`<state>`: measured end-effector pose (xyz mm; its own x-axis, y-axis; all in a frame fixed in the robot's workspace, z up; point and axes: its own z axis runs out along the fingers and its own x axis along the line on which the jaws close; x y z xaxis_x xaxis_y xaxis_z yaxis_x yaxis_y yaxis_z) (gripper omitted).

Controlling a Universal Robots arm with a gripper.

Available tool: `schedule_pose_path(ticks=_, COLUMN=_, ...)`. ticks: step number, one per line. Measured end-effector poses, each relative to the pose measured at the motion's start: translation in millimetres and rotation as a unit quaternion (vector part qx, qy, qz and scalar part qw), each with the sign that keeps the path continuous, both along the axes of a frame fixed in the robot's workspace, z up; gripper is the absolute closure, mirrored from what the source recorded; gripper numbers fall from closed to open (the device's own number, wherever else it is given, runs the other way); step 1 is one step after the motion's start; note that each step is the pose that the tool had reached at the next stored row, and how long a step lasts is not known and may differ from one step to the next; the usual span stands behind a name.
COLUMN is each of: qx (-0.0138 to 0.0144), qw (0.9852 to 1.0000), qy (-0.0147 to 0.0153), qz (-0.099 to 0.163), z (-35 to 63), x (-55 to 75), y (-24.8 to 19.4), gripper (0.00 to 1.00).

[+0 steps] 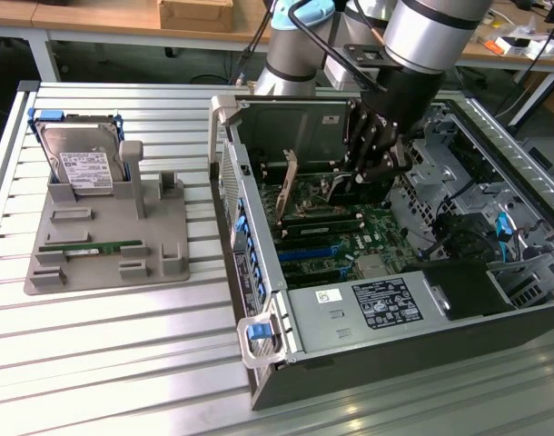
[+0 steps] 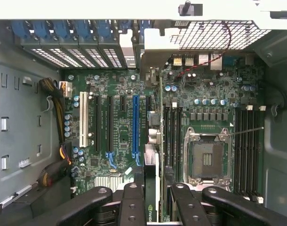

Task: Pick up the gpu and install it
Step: 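Insert the gpu into the slot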

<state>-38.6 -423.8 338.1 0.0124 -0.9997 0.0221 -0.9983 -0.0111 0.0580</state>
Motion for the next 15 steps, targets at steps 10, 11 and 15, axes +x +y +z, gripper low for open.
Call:
schedule_pose_path(ticks=10, qx=0.0, qw=1.0, qy=0.0, qz=0.0, z=-2.1, x=0.0, y=0.0, gripper=0.74)
schedule_pose_path(ticks=11, qx=0.0, qw=1.0, qy=0.0, qz=0.0, z=-2.3, x=0.0, y=0.0, gripper=0.74)
schedule_pose_path(ticks=15, qx=0.0, qw=1.0, qy=0.0, qz=0.0, z=-3.6, x=0.0, y=0.0, gripper=0.74)
